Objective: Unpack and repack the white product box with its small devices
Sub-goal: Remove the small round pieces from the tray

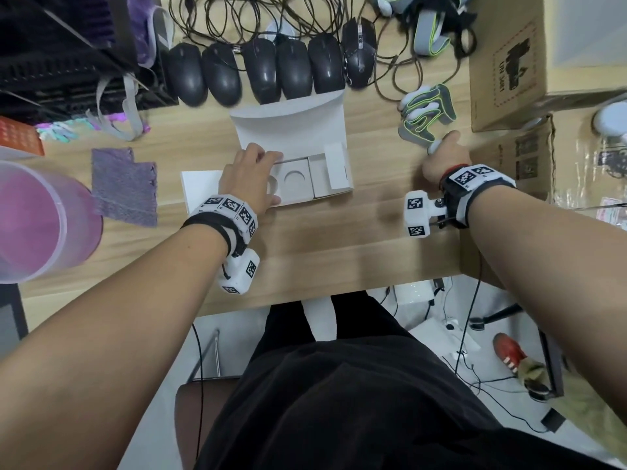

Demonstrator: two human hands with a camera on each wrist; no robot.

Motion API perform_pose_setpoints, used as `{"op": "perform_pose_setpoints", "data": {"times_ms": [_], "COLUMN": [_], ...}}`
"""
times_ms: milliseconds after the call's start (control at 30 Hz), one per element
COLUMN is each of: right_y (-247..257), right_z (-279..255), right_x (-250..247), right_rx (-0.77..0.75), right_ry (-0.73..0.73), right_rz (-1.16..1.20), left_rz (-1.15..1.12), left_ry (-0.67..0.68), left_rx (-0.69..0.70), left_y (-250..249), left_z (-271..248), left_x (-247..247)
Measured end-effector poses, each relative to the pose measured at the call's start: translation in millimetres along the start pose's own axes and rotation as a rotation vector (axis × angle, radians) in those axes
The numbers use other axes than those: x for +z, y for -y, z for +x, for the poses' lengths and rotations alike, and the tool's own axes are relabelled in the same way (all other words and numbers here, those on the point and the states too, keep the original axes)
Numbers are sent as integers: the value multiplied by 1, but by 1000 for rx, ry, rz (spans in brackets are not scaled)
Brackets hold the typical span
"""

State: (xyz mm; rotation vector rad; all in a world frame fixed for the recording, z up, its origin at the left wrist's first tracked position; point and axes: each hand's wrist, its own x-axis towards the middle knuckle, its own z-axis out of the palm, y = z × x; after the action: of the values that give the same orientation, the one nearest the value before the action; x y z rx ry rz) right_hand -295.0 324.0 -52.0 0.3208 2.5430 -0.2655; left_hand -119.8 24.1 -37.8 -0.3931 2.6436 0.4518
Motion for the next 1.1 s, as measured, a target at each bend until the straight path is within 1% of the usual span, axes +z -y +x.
{"op": "perform_pose_setpoints", "data": {"times_ms": [100, 133, 200, 267, 367, 433, 500, 567, 600, 667, 733, 767, 833, 933, 1000, 1100], "right_y": [0, 0, -1, -1, 2, 7, 18, 32, 41, 61, 79, 87, 95, 98, 102, 107], "right_z": [-2, -4, -9, -17, -36, -54, -76, -95, -105, -120, -134, -139, -144, -149, -155, -158], "right_x": [8, 10, 13, 17, 18, 13, 4, -4, -7, -8, -4, 0, 7, 17, 21, 25], "right_rx": [-31, -33, -48, -102, -276, -392, -490, -523, -550, -636, -699, -709, -693, -658, -651, -664], "right_ry": [-6, 18, 120, 215, 363, 535, 741, 898, 936, 942, 911, 903, 909, 928, 951, 934], "right_rz": [-5, -8, -49, -109, -60, -9, -13, -16, -40, -103, -124, -118, -85, 47, 150, 212], "left_rz": [-3, -5, -11, -23, -86, -215, -395, -594, -708, -911, -1015, -1052, -1119, -1206, -1254, -1336], "left_ry": [-11, -14, -18, -20, -15, -9, 17, 116, 185, 302, 354, 353, 298, 230, 218, 210], "left_rx": [3, 2, -6, -12, -15, -40, -51, -60, -71, -91, -101, -115, -152, -193, -212, -223], "left_y": [-2, -2, -4, -6, -11, -16, -22, -29, -33, -38, -37, -34, -24, -6, 4, 13], "left_z": [-4, -5, -7, -10, -16, -22, -30, -38, -42, -48, -54, -57, -62, -68, -71, -74], "left_x": [-1, -1, -2, -6, -12, -18, -26, -31, -33, -35, -36, -36, -33, -29, -27, -27]}}
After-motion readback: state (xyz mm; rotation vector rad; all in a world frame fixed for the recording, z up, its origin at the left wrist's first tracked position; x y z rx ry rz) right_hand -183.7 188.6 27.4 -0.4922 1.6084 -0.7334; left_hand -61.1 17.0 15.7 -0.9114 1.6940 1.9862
